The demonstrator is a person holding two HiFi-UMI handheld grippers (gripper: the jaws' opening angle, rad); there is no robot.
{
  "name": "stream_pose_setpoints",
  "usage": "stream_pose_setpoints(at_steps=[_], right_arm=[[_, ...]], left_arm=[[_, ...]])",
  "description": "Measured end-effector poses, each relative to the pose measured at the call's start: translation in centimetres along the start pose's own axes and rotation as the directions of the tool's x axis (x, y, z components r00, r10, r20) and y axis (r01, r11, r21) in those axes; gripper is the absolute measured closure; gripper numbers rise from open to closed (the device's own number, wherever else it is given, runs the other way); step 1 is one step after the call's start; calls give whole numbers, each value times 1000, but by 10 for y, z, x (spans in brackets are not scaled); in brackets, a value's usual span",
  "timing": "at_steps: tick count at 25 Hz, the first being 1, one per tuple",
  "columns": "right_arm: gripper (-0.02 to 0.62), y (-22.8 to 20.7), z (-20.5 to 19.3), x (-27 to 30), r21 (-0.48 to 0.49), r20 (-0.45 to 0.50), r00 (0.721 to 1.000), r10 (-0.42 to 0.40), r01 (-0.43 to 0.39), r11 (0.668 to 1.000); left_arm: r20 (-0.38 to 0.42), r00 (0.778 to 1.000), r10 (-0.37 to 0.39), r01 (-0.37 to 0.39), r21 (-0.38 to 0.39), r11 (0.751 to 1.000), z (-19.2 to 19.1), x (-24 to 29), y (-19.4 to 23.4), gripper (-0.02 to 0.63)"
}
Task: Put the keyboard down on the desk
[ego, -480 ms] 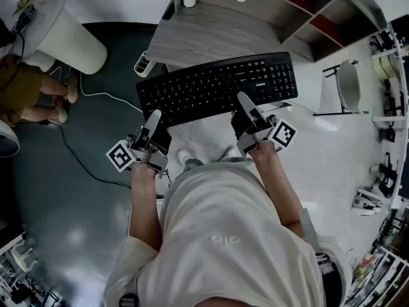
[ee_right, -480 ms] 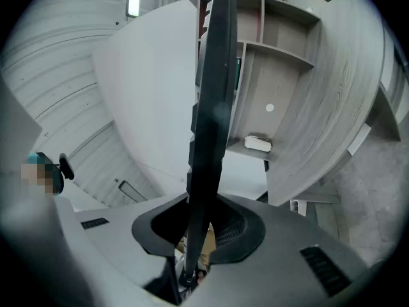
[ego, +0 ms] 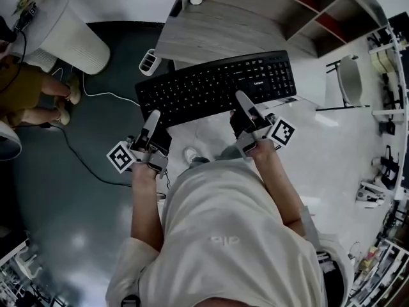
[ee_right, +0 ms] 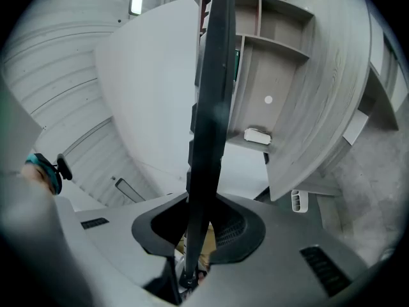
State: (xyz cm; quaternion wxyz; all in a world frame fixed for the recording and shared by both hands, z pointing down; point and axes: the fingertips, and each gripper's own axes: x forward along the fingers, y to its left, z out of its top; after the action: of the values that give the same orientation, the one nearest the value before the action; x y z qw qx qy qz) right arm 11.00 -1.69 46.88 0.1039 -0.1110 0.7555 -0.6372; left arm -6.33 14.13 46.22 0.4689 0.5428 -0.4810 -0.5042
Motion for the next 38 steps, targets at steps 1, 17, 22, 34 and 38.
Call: stream_pose_setpoints(at_steps=[1, 17, 22, 34, 38], right_arm=[[500, -1, 0, 0, 7, 1, 1000, -7, 7, 1000], [500, 5, 1, 2, -13, -8, 1000, 1, -1, 1000], [500, 6, 1, 3, -13, -13, 1000, 0, -1, 1000], [500, -3, 2, 3, 10, -20, 1000, -4, 5, 1000], [500, -1, 2, 4, 21, -22, 1000, -3, 4, 1000]], left_arm=[[-1, 1000, 5, -5, -4, 1000, 0, 1, 0, 520], [6, 1000, -20, 20, 4, 1000, -1, -3, -3, 520], [12, 1000, -23, 23, 4, 1000, -1, -5, -3, 520], [17, 1000, -4, 4, 6, 1000, -6, -6, 0, 520], [23, 1000, -3, 2, 7, 1000, -7, -7, -2, 520]])
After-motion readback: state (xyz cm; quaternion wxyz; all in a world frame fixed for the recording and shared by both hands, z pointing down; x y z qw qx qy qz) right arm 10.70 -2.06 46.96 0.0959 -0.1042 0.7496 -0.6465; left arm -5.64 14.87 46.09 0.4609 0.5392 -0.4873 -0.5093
